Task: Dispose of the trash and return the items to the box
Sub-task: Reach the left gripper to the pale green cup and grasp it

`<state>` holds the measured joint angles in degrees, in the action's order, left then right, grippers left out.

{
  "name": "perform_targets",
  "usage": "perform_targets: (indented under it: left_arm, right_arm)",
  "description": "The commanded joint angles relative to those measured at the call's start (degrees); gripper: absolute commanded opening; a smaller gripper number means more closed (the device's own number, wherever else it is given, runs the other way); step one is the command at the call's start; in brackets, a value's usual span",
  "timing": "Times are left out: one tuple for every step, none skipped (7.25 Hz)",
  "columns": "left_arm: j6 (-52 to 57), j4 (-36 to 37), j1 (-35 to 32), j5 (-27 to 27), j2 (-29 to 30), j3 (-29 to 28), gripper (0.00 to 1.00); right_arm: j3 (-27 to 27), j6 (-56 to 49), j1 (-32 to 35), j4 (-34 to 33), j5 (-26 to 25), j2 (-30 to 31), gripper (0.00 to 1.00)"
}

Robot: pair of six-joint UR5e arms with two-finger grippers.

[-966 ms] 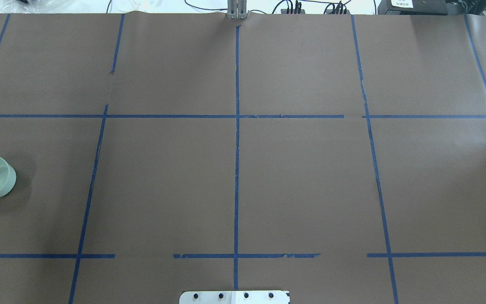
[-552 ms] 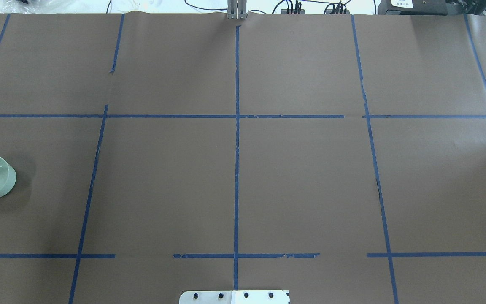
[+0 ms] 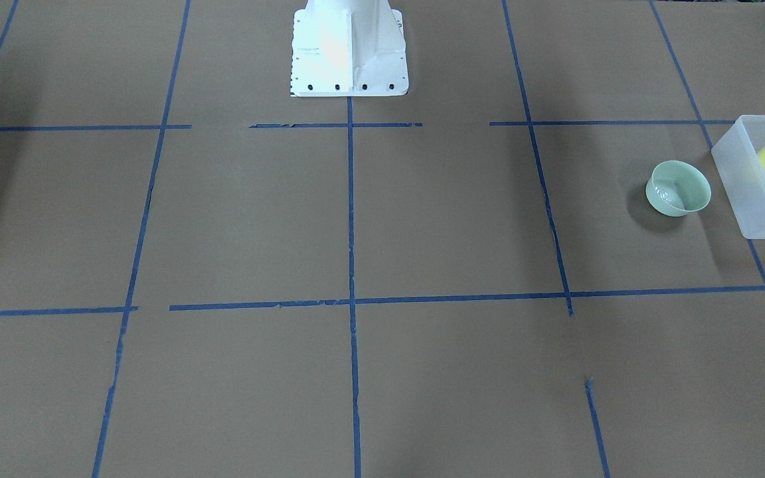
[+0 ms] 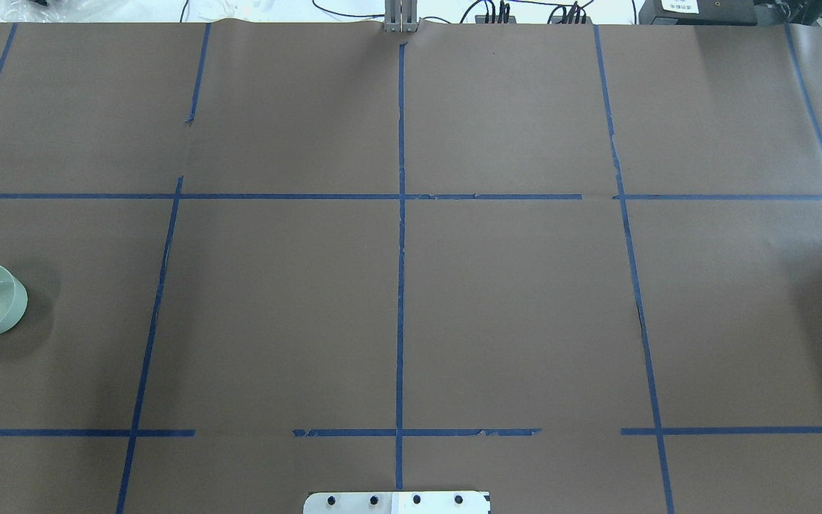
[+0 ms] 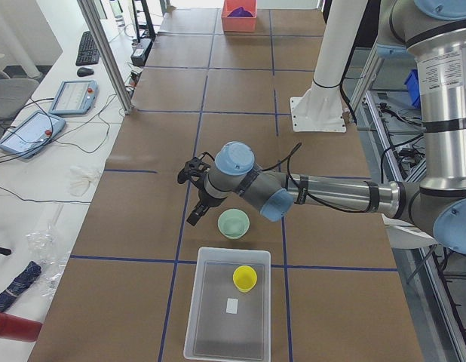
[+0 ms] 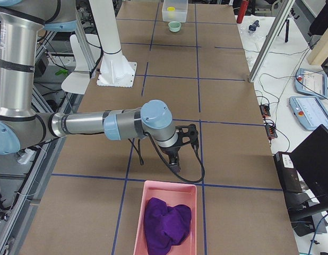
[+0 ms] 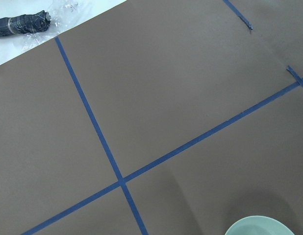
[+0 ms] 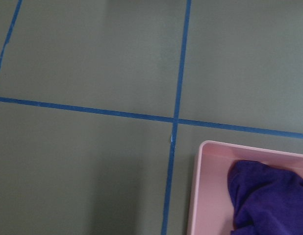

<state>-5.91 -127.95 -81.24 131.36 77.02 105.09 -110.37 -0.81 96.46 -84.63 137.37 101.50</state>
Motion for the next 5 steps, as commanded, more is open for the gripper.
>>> perform_targets:
  left_arm:
    - [-18.35, -20.06, 12.0, -4.43, -7.11, -1.81, 1.0]
    - [-26.53, -26.07, 18.24, -8.45, -7.4, -5.74, 0.95]
    - [-31.57, -32.48, 20.83, -10.92, -7.15, -10.91, 0.85]
    - [-35.45, -35.76, 21.72, -11.73, -6.97, -13.92, 0.76]
    - [-37.32, -35.79, 22.86, -14.0, -6.71, -14.91, 0.73]
  right_arm:
    - [-1.07, 4.76, -3.56, 4.63, -0.17, 1.15, 1.0]
    - [-1.07, 4.76, -3.82, 5.35, -0.17, 1.6, 1.0]
    - [-0.99, 4.76, -4.0, 5.7, -0.17, 1.69, 1.0]
    - [-0.98, 4.59, -4.0, 5.79, -0.17, 1.95, 1.0]
    - [-0.98, 4.59, -4.09, 7.45, -0.26, 2.65, 1.0]
